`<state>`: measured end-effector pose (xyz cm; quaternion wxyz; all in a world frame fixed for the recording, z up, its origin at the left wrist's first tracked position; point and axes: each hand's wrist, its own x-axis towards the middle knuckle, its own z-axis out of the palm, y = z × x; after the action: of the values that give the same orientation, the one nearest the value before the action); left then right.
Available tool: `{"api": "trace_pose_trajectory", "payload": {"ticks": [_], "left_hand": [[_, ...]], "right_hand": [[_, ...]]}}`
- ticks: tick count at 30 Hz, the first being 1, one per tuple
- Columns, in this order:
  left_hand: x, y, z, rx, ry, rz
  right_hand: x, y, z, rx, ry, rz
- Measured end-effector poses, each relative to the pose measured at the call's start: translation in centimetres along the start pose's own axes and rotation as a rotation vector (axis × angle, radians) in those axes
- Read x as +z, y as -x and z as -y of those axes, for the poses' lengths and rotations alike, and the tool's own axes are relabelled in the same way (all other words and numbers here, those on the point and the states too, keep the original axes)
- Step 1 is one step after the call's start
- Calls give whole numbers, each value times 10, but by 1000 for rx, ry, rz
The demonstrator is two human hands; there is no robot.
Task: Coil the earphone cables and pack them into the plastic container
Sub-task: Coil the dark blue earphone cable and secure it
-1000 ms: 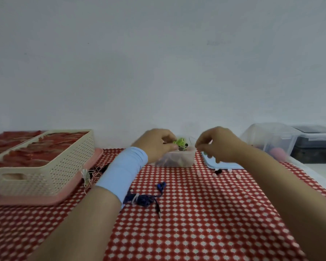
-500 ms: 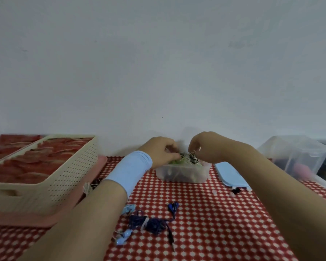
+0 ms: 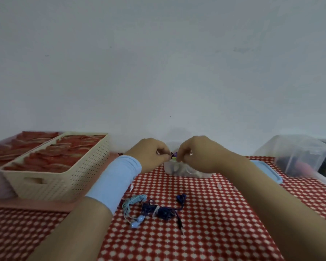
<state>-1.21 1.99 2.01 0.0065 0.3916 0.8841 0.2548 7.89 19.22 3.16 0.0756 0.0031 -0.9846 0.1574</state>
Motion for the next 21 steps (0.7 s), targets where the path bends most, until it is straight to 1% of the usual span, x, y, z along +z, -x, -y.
{"api": "trace_pose_trajectory", "payload": {"ticks": [1, 3, 5, 6, 8, 10, 12, 14, 17, 19, 21], "left_hand": [[-1, 8, 0, -14, -5, 49], [2, 24, -2, -33, -50, 161], [7, 36, -3, -38, -60, 260], [10, 41, -3, -41, -46, 313], [16, 49, -6, -54, -57, 421], [24, 52, -9, -51, -108, 478], [33, 51, -13, -23, -102, 457], [38, 47, -18, 2, -45, 414], [43, 36, -29, -1, 39, 354], [48, 27, -40, 11, 43, 320], [54, 17, -50, 17, 19, 318]], "right_hand": [[3, 6, 6, -8, -12, 116], [15, 15, 11, -39, 64, 324], [30, 21, 10, -59, 150, 436], [38, 24, 7, -60, 157, 447], [46, 28, 4, -66, 127, 416], [47, 33, -1, -43, 101, 383], [44, 39, -9, -26, 102, 355], [36, 44, -19, -5, 70, 342], [20, 52, -38, 82, -71, 360], [9, 59, -53, 118, -128, 351], [6, 65, -67, 136, -134, 324]]}}
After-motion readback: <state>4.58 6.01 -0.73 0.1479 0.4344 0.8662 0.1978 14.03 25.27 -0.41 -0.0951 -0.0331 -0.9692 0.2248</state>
